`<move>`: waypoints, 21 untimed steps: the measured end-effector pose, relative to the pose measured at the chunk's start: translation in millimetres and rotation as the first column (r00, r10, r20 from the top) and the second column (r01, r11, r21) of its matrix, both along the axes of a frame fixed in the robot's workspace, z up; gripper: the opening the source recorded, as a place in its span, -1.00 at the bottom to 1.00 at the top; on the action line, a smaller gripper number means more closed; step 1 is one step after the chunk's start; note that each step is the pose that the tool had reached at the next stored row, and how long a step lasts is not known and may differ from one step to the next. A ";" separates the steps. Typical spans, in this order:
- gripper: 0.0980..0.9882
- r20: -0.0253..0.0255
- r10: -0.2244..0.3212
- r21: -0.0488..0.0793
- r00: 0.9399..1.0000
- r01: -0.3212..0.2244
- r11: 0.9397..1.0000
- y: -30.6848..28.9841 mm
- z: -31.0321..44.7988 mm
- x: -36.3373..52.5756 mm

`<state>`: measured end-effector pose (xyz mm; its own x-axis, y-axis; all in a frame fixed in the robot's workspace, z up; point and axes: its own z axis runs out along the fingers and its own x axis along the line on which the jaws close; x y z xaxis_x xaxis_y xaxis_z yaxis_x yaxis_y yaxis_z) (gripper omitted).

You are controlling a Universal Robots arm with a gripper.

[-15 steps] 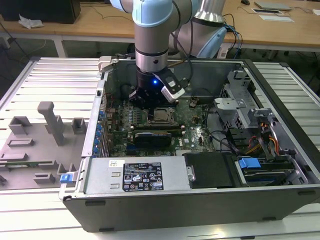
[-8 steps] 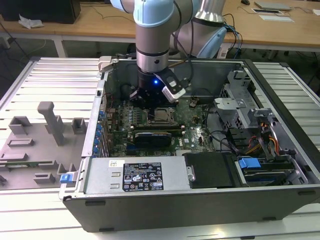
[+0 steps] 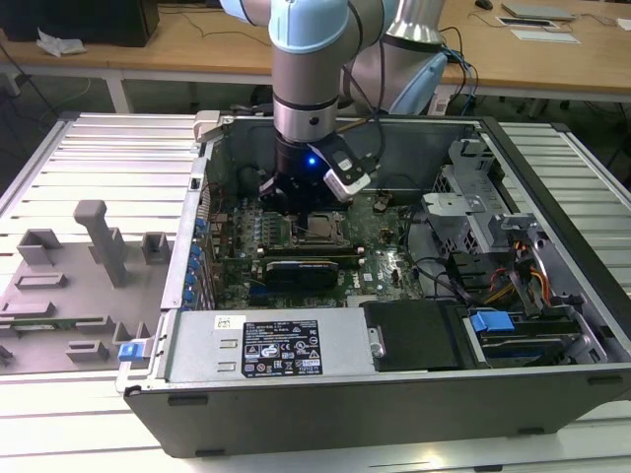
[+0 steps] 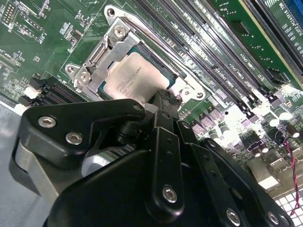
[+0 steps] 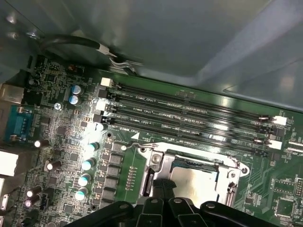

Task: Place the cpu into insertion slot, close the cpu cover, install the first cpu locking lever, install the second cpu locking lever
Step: 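Close the cpu cover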

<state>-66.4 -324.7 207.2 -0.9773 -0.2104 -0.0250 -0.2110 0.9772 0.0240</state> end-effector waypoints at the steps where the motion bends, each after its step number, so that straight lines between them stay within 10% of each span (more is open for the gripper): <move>1: -0.98 0.000 0.000 0.000 1.000 0.000 1.000 0.0 0.2 0.0; 11: -0.98 0.000 0.000 0.000 1.000 0.000 1.000 -0.1 6.1 0.6; 21: -0.98 -0.002 -0.022 -0.006 1.000 0.022 1.000 -0.1 6.1 23.9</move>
